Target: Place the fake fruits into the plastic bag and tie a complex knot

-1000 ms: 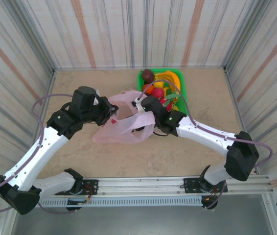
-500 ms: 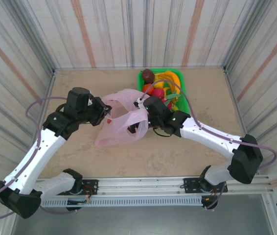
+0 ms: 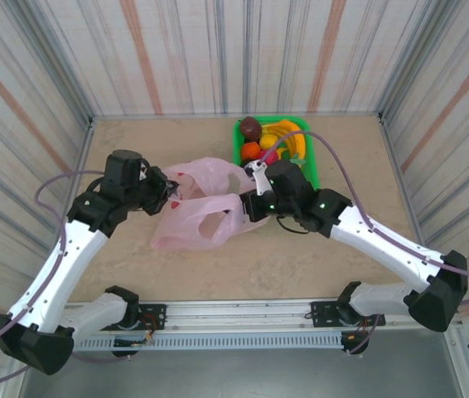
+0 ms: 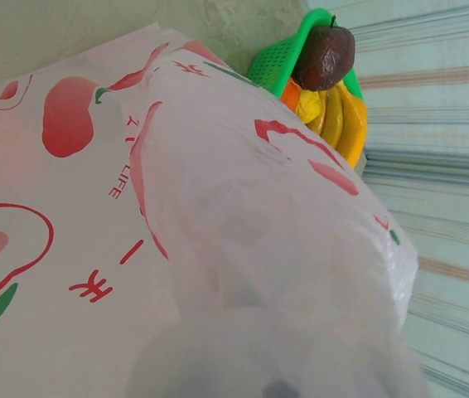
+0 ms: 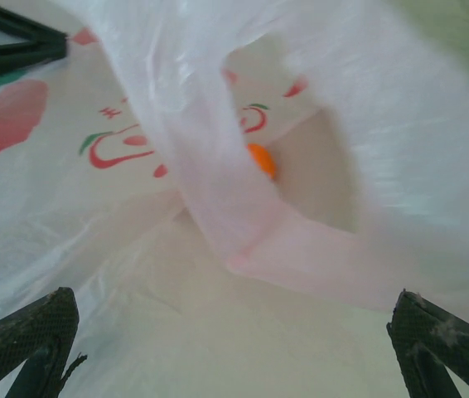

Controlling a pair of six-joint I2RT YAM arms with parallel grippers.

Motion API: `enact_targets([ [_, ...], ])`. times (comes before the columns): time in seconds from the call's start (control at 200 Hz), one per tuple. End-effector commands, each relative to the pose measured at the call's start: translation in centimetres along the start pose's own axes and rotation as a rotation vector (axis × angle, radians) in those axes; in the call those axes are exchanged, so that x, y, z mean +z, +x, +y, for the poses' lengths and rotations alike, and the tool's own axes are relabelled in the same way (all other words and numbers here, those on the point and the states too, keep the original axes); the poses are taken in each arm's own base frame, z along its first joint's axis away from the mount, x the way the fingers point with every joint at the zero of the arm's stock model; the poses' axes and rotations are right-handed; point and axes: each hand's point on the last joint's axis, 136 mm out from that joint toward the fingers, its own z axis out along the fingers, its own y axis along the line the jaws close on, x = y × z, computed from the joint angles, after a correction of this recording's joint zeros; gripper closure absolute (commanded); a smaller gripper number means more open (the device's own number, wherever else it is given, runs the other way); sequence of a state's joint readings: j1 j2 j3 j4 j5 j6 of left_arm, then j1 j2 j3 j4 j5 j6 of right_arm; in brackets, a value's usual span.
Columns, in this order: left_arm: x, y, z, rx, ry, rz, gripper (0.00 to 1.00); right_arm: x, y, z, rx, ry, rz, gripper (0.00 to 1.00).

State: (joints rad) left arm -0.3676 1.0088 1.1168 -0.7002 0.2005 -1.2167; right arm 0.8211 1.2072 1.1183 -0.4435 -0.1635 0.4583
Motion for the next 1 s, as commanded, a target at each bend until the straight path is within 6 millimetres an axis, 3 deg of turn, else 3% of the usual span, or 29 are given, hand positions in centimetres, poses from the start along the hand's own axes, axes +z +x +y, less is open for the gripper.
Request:
enact_targets([
  [0.0,-1.0,-0.2,0.9,0.002,-0.020,-0.005,1.00,-2.3,-0.4,-1.4,0.016,0.040,-0.021,0.01],
  [0.205,-1.4,-0.9,1.4,-0.015,-0.029,-0.023,1.00,-4.8,-1.4,-2.3,0.070,-0.002,-0.075,0.01],
  [0.376,-2.5,-1.8,1.4,-0.023,-0.026,-0.051,1.00,-5.2,-0.9,-5.1,0.112,0.079,-0.065,0.01],
  [0.611,-5.0,-3.5,2.5,-0.062,-0.049,-0.129,1.00,-2.2,-0.4,-8.0,0.113,0.193,0.016,0.00],
  [0.816,-5.6,-3.2,3.2,-0.076,-0.062,-0.131,1.00,0.5,-0.6,-10.8,0.056,0.326,0.112,0.02],
  [0.997,-5.5,-3.2,3.2,-0.076,-0.065,-0.129,1.00,1.9,-1.2,-14.9,0.122,0.516,0.121,0.01],
])
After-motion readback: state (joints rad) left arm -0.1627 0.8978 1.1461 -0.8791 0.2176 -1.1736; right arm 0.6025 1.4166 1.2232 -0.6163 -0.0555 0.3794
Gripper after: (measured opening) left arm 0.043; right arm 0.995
